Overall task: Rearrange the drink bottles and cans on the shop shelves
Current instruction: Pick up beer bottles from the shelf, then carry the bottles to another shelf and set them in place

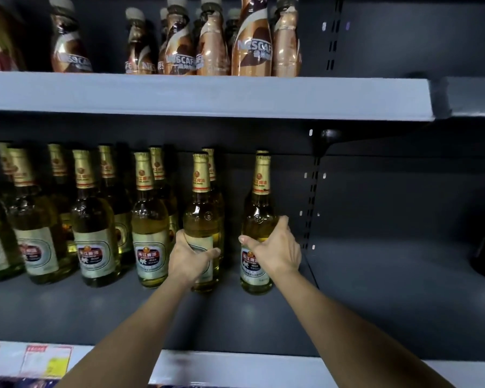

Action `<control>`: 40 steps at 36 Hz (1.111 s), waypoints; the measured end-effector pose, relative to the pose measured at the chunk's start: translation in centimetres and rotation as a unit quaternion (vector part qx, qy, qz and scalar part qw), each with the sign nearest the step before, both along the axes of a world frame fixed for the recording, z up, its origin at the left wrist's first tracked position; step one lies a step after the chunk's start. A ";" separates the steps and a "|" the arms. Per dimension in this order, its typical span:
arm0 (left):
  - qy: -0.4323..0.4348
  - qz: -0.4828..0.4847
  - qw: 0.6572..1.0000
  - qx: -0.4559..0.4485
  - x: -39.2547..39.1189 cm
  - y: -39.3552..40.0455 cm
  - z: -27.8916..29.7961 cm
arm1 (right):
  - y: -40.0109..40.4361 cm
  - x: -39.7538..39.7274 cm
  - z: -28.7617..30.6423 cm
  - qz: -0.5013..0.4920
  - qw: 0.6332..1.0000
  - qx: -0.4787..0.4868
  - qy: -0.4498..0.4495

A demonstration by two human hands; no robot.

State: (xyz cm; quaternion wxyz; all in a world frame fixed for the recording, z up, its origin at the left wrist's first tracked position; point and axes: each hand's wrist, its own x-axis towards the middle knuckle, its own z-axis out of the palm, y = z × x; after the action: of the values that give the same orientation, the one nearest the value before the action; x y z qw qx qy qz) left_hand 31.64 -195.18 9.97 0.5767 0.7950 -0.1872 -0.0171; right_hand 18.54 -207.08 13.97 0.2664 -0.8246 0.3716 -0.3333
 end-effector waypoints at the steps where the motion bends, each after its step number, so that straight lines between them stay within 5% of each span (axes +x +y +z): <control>1: 0.000 -0.005 1.000 -0.003 0.0 0.0 -0.1 | 0.0 0.1 0.0 0.003 1.000 -0.001 0.001; 9: -0.033 0.023 0.999 -0.031 -1.6 -0.3 -0.9 | -0.2 0.5 -0.4 0.026 1.000 0.003 -0.007; 16: -0.228 0.152 0.961 -0.039 -7.4 -0.2 -2.0 | -1.3 -2.3 -1.2 0.021 0.999 -0.023 -0.008; 31: -0.360 -0.073 0.929 -0.047 -19.1 -13.0 -0.9 | -20.6 -23.9 0.1 -0.288 0.953 -0.087 -0.042; 40: -0.305 -0.089 0.948 0.020 -26.1 -23.4 -1.6 | -32.8 -33.3 0.5 -0.262 0.965 0.015 0.006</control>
State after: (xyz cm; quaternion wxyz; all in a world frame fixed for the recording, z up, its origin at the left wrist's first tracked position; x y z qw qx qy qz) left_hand 5.55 -218.60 8.39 0.4720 0.7539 -0.4238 0.1712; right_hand -14.76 -239.85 14.51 0.1802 -0.6964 0.5812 -0.3805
